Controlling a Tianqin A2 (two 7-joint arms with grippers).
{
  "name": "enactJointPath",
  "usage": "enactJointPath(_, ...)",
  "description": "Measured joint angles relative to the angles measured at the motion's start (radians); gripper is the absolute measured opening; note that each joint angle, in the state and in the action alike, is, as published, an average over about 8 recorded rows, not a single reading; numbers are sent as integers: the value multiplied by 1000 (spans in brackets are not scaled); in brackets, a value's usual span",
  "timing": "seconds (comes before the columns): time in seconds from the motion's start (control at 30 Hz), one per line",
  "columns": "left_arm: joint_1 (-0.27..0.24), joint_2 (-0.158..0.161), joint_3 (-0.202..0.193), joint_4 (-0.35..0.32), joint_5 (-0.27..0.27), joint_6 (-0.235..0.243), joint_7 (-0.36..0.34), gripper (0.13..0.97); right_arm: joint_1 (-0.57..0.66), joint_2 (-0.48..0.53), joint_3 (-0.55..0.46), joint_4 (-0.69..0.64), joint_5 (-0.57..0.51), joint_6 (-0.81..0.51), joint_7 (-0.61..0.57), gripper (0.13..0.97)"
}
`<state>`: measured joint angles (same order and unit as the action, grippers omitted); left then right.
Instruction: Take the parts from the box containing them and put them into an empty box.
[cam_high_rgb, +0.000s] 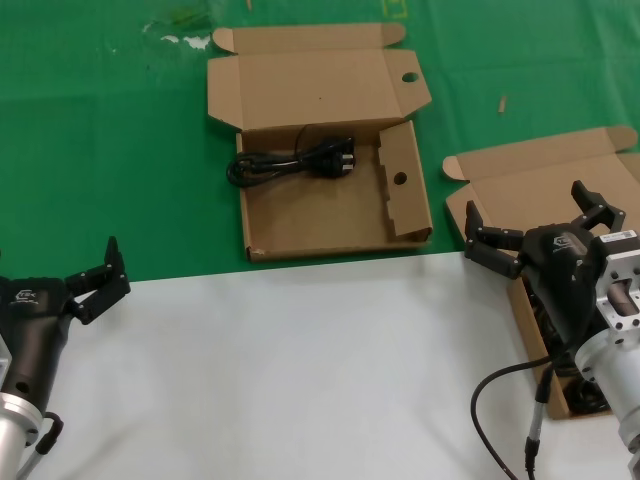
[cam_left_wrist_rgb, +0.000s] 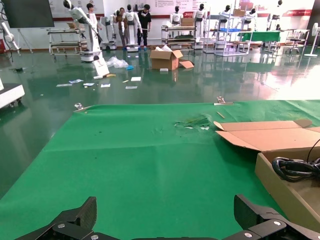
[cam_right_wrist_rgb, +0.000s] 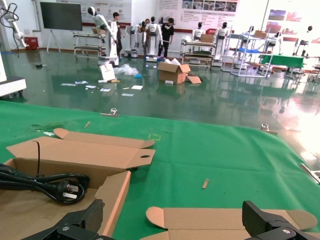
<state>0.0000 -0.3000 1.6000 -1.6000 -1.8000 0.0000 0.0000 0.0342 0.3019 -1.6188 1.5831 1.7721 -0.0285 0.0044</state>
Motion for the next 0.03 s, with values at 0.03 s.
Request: enactJointPath(0.03, 0, 0, 0, 0, 0, 0, 0, 966, 0, 0, 0, 0, 0, 0, 0, 966)
